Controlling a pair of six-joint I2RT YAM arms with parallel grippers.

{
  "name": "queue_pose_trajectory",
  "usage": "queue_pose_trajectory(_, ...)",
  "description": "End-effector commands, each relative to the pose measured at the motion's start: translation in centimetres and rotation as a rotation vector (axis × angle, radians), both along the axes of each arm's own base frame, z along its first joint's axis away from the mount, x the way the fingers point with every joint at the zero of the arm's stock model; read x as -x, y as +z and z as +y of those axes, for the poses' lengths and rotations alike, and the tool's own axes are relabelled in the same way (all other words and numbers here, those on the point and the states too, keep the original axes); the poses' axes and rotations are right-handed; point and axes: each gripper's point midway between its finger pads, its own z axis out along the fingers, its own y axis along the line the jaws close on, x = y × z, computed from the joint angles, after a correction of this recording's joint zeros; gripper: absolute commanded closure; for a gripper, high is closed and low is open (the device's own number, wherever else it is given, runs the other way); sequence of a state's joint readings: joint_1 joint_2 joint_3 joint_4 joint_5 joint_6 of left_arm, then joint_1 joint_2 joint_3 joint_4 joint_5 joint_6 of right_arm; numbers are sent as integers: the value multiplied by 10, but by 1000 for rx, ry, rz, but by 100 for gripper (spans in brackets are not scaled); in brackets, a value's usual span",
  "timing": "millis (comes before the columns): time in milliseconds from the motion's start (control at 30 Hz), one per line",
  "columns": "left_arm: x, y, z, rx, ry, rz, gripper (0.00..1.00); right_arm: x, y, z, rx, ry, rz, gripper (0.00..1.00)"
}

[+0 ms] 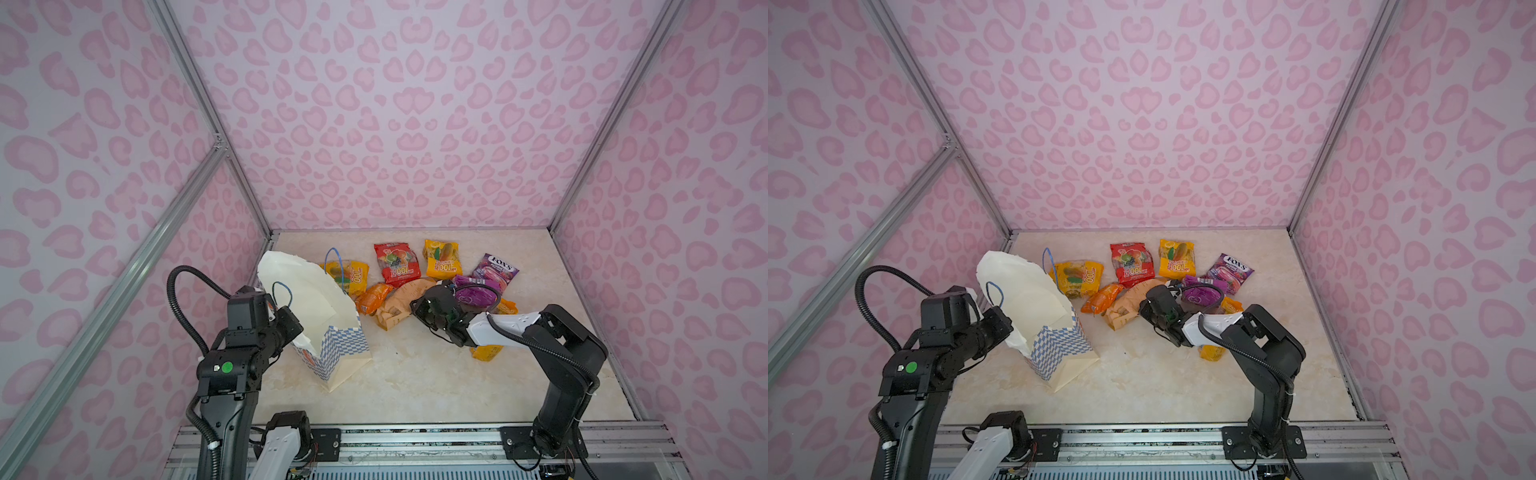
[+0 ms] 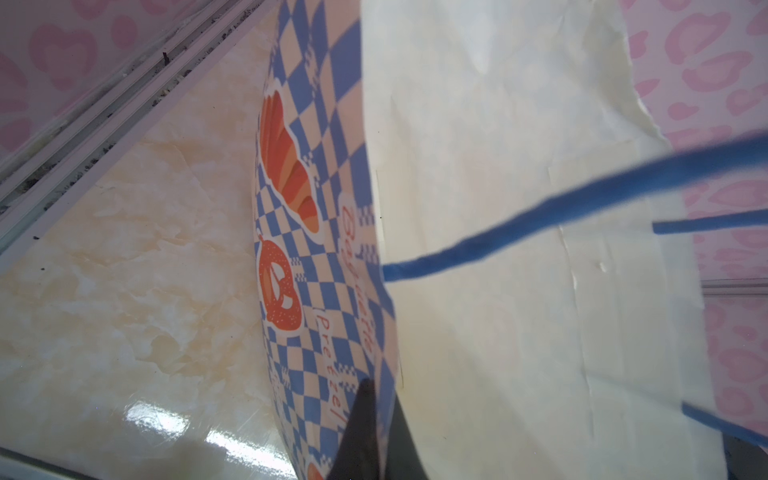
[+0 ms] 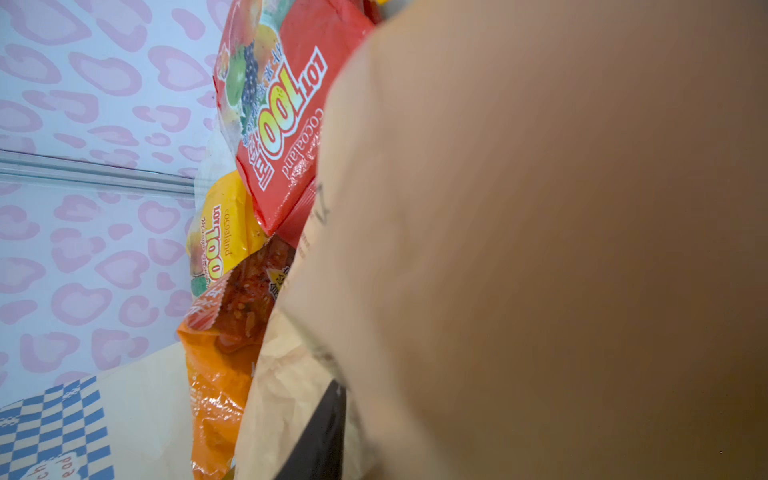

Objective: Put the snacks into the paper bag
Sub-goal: 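Grasp the tan paper pouch with the right gripper and lift it, then carry the tan pouch over the bag opening and lower it in with the right gripper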

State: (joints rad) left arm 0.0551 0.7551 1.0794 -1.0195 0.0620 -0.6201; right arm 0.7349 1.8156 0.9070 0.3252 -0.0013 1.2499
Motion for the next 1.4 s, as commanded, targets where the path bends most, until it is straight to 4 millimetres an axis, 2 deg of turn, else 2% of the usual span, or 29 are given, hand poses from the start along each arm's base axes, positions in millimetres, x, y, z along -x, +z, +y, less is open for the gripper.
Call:
queue_pose_trajectory(0,-3,9,0,-15,-17,-35,97,-3,15,6,-32,16,-39,79)
queue_pose_trajectory(133,-3,16,-1,-38,-43,-51,97,-2,41,-3,20,30,-94,89)
queue_pose_trajectory(267,-5,21,-5,-53,-87,-68,97,1,78,-14,115,71,-163,96)
queue_pose_trajectory(333,-6,25,-7,-58,-110,-80,97,4,103,-18,159,106,-216,100)
queue_pose_trajectory(467,-8,28,-9,-67,-131,-87,97,11,158,-33,240,138,-328,100)
queue_pose_trajectory(533,-9,28,-11,-66,-144,-93,97,17,196,-41,264,152,-423,100)
queue_pose_trajectory(600,-10,30,-14,-57,-162,-101,97,23,226,-46,270,168,-500,100)
queue_pose_trajectory(767,-12,32,-20,-40,-196,-115,97,45,299,-45,283,236,-696,100)
queue_pose_trajectory(867,-13,32,-24,-23,-212,-121,97,64,342,-32,263,281,-835,100)
queue_pose_trajectory(933,-14,31,-24,-21,-211,-120,97,78,367,-16,252,336,-914,100)
queue_pose_trajectory(1133,-15,26,-27,-10,-218,-118,97,115,416,48,181,527,-1060,100)
queue_pose_trajectory(1267,-15,25,-26,-15,-220,-119,97,138,430,88,179,623,-1126,100)
queue_pose_trajectory(1367,-14,27,-26,-15,-218,-129,97,145,423,117,167,704,-1108,100)
